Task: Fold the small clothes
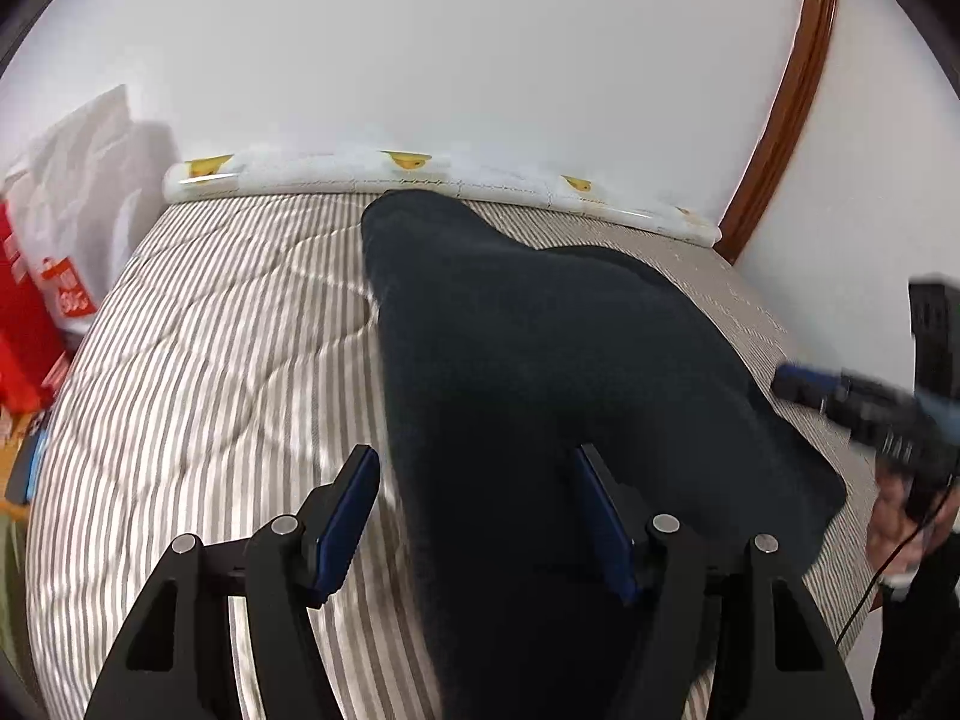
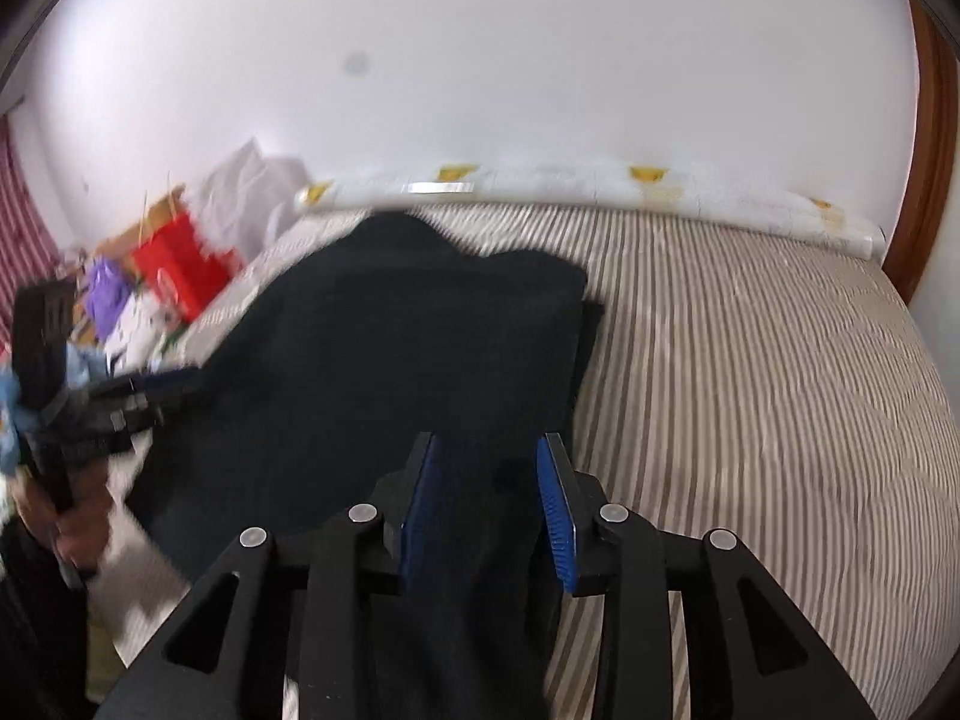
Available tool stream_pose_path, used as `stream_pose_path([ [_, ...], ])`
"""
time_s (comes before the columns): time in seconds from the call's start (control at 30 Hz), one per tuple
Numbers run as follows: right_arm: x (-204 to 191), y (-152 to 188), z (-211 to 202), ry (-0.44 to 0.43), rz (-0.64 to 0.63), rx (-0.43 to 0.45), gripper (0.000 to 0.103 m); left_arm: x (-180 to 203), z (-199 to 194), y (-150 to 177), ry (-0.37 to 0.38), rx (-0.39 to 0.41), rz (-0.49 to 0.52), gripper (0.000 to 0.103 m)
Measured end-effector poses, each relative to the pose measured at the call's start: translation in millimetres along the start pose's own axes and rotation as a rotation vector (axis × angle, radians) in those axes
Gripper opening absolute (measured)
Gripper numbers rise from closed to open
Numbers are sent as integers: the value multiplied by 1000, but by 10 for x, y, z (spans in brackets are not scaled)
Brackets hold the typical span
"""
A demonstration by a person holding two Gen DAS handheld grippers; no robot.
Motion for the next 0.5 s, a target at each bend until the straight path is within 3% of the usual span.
stream_pose_path([
  [0.1,86,385,16,40,23,-32,34,34,-140,167,-10,-3,-10,64],
  [0.2,158,567,-134,45,66,-2,34,86,-214,339,-7,-28,-15,65],
  [0.4,80,510,-549,76,98,41,35,204,-474,539,-57,-48,-19,65],
  [0.5,1,408,-743,75,104,60,43,280,-702,487,-93,-19,-12,65],
])
Point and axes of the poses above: each gripper's, at about its wrist camera, not at the fingertips, and z roughly the way its jaws point, x to its right, y to its underside, the point moved 8 cm from there along z, roughly the way its jaws point, and after that the axes turned 8 degrees about z, right-handed, at the moved point
